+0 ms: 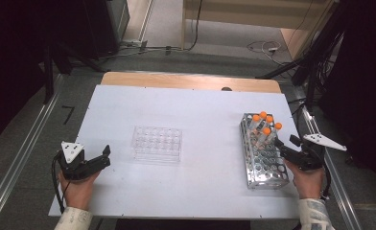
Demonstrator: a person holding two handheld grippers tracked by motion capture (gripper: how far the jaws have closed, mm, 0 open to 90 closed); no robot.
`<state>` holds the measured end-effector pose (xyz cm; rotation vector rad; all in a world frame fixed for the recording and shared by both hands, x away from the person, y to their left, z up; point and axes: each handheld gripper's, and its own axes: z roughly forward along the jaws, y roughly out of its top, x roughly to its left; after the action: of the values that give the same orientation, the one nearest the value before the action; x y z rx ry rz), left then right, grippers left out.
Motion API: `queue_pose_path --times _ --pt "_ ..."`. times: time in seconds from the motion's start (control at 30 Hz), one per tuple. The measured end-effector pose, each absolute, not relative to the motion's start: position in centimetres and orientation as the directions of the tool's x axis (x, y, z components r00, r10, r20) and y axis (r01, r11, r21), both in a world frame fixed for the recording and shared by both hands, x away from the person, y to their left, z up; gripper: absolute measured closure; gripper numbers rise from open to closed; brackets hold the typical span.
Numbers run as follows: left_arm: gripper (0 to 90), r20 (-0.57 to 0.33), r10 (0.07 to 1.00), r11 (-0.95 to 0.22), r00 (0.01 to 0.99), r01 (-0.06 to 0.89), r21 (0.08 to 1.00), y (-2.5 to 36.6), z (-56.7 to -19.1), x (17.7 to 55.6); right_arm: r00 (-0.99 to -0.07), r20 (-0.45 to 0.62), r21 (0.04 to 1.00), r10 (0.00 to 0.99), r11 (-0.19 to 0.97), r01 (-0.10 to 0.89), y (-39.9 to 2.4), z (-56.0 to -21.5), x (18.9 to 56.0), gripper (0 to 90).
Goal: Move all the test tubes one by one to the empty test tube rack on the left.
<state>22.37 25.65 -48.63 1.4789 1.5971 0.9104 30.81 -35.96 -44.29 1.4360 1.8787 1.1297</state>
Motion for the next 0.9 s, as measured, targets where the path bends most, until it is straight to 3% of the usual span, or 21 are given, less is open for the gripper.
queue_pose_path --times 0.23,0.57,0.9 --pt "3.2 -0.064 0.997 0.075 -0.039 0.453 0.889 25.7 -48.6 22.4 -0.338 0.065 0.853 0.939 0.123 0.507 -35.6 -44.6 32.5 48.5" --pt "3.5 -0.066 0.997 0.076 -0.038 0.45 0.89 25.7 -48.6 22.4 -0.391 0.035 0.849 0.92 0.179 0.498 -34.9 -44.8 33.8 64.4" --pt "3.5 -0.065 0.997 0.076 -0.039 0.452 0.889 25.7 -48.6 22.4 -0.386 0.026 0.852 0.922 0.182 0.491 -34.7 -45.1 34.1 71.4"
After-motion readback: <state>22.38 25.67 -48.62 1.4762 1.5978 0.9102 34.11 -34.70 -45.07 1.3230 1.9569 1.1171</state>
